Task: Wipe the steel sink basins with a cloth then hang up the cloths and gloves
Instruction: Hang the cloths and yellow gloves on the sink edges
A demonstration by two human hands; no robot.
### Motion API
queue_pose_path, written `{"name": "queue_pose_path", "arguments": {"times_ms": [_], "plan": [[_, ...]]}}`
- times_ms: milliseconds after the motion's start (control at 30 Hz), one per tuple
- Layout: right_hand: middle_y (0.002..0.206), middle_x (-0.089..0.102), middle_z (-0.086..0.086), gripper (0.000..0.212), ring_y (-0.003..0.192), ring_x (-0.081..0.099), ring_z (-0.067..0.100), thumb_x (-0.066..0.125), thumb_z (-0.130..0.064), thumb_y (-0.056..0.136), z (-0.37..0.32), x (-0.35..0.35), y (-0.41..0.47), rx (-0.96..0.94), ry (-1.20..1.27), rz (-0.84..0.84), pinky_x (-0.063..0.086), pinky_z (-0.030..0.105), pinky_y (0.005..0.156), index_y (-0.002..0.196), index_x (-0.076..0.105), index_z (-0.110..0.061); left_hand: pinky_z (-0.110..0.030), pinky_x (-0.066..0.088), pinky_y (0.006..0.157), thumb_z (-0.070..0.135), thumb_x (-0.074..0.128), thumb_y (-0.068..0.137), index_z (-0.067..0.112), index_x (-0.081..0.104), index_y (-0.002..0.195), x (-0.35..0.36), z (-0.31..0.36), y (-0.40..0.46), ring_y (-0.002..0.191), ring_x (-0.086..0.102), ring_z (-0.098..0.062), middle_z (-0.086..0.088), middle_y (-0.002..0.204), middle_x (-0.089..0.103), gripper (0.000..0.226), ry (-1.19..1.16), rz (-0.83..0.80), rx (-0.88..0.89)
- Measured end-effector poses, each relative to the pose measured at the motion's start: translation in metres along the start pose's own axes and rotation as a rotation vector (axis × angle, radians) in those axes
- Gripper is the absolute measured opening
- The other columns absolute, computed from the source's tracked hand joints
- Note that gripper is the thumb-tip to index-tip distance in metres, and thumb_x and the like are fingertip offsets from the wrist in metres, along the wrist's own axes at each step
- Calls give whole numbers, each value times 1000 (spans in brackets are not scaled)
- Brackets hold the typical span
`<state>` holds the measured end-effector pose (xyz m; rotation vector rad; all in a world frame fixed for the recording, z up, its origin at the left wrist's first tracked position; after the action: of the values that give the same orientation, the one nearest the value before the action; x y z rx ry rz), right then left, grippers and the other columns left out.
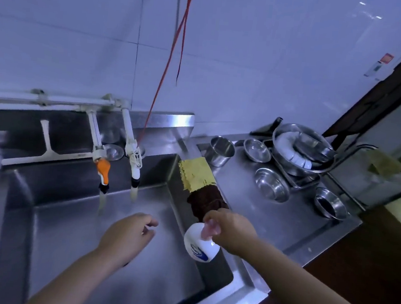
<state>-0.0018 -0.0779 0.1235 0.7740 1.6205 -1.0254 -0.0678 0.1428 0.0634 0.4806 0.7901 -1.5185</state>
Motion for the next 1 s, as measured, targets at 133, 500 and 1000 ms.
{"name": "queue_pose_path", "arguments": {"times_ms": [133, 500, 1000], "plan": [[96, 59, -13, 27, 89, 57, 13, 59, -21, 82, -1, -13, 54, -108, -46, 15, 41, 20, 64, 105, 62, -35, -15, 39, 72, 31, 52, 91, 34, 61, 114, -10, -1, 20, 84, 51, 3, 17, 107, 61, 25, -3, 26, -21], [111, 62, -6, 33, 102, 58, 21, 54, -17, 89, -20, -76, 220, -426, -198, 89, 46, 29, 82, 117, 57, -34, -16, 41, 84, 32, 54, 92, 36, 59, 116, -34, 19, 59, 102, 55, 1, 18, 113, 60, 25, 28, 181, -93], [105, 59, -1, 22, 99, 52, 21, 64, -14, 83, -43, -79, 369, -808, -391, 159, 40, 30, 89, 101, 62, -28, 4, 29, 70, 33, 54, 88, 40, 60, 109, -14, 33, 134, 92, 46, 14, 38, 94, 46, 23, -16, 284, -183]]}}
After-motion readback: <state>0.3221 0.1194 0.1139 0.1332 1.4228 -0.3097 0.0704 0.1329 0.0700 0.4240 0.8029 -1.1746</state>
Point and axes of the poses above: each hand's wrist, its own y-axis towards the middle knuckle, its own x-axis out of the palm, z = x × y, the point moved 6 cm from there along y, towards the middle knuckle
